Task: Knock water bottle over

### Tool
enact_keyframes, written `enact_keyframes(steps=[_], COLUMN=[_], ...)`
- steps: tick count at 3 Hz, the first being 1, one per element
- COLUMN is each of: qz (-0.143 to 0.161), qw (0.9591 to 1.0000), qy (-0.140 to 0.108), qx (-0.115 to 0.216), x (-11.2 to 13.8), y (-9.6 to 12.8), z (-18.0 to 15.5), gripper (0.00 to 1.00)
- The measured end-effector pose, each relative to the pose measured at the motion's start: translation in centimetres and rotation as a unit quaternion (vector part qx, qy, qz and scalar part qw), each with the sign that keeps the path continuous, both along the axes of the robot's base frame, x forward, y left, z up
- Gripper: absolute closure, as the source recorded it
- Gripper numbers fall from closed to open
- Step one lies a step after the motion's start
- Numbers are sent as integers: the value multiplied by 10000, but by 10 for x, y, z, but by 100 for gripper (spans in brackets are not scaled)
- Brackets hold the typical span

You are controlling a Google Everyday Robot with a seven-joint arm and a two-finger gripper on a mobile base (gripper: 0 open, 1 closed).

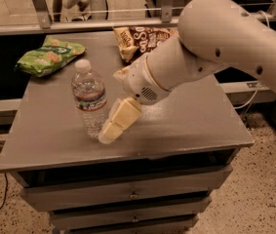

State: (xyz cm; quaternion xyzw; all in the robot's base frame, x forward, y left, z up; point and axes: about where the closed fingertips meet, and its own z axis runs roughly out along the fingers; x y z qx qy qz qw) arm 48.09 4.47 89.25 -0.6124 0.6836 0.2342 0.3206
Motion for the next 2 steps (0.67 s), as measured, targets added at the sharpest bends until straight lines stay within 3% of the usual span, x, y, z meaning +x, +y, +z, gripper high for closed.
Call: enact_keyframes(steps=[1, 2], qz=[10, -19], qw=[9987, 9943], qy=[166, 326], qx=[487, 1014], x=[-2, 2], y=[26, 45], z=[3, 10], gripper=[0, 0])
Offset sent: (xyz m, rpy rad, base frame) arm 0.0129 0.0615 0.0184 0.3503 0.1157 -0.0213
